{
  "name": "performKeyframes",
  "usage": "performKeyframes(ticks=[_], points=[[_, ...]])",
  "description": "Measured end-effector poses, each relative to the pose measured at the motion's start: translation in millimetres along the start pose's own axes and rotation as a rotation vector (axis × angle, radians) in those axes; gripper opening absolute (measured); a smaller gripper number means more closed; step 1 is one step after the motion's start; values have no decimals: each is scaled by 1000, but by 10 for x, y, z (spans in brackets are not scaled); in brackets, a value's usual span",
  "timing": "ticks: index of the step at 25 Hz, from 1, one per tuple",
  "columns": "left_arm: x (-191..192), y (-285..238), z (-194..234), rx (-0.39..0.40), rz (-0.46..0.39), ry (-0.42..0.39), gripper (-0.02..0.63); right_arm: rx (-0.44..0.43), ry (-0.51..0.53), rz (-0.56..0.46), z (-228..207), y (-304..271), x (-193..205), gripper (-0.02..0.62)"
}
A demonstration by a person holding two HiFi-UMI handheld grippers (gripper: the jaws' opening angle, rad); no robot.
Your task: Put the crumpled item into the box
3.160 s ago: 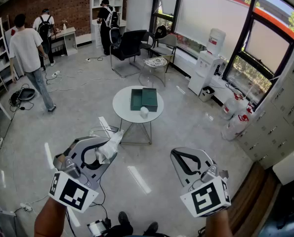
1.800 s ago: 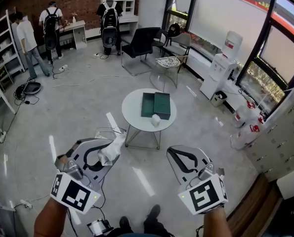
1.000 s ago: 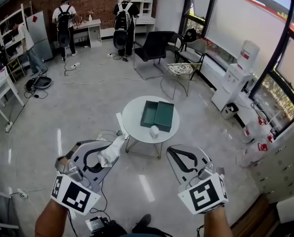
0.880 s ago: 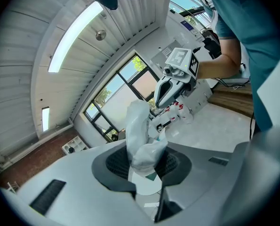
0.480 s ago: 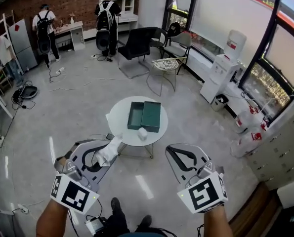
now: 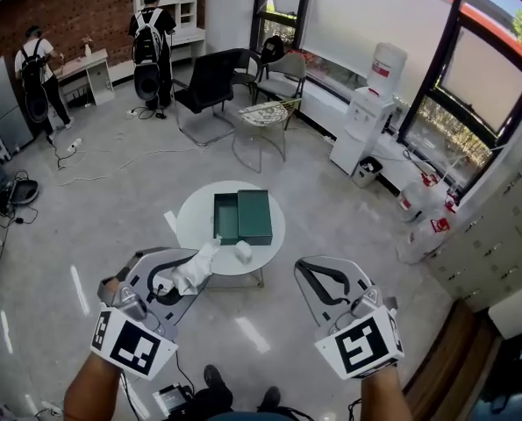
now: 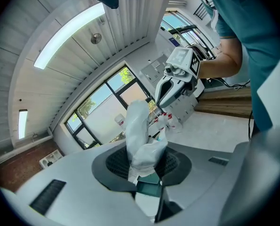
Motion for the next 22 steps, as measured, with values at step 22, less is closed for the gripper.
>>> performKeyframes(ticks=[22], points=[[837,-219,865,41,-49,10,117,26,6,42,-331,-1112,-464,38]])
Point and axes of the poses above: the fingertips, and each gripper's own axes: y backward along the fingers, z to its left, x out of its underside, the point moved 2 cm from there along y, backward along the fingers, and after that the axes turned 11 degrees about -x, right-handed, at the moved point
